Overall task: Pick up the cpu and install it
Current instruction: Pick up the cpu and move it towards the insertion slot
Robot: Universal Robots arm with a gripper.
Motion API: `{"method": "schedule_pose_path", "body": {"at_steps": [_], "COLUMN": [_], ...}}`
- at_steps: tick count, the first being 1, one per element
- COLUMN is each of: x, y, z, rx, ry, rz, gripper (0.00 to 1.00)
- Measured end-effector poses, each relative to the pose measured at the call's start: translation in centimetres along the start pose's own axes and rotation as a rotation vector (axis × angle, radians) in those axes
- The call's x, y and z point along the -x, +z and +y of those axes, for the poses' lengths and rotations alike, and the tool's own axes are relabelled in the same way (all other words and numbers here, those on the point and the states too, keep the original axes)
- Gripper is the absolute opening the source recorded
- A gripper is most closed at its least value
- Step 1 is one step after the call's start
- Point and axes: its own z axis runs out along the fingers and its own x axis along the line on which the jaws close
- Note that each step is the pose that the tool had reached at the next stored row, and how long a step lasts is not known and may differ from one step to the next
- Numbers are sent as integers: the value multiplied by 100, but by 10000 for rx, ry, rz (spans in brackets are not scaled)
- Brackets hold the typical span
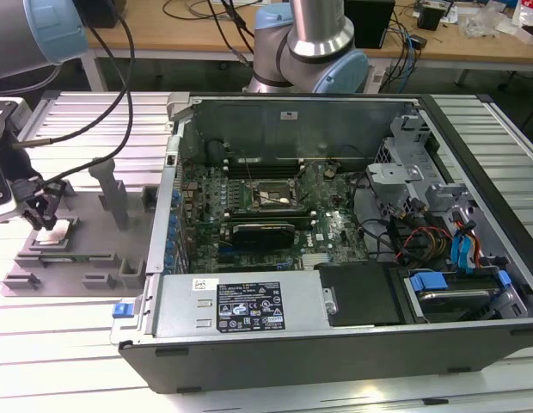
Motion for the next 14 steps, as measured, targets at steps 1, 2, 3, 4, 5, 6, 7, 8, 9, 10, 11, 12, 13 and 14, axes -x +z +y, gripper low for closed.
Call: {"method": "schedule_pose_path", "body": {"at_steps": [1, 2, 3, 4, 5, 6, 7, 8, 9, 10, 11, 12, 13, 14], "x": [0, 0, 0, 0, 0, 0, 0, 0, 0, 0, 0, 0, 0, 6], "y": [1, 1, 2, 2, 3, 3, 4, 4, 4, 5, 15, 32, 46, 74], "z": [0, 0, 0, 0, 0, 0, 0, 0, 0, 0, 0, -1, -1, -3], "rx": [0, 0, 0, 1, 0, 0, 1, 0, 1, 1, 3, 0, 0, 1], "ry": [1, 0, 1, 0, 0, 0, 0, 0, 0, 0, 0, 0, 1, 0], "rz": [0, 0, 0, -1, 0, 0, 0, 0, 0, 0, -5, 0, -1, 0], "gripper": [29, 36, 42, 48, 54, 66, 66, 66, 66, 66, 66, 66, 66, 66]}}
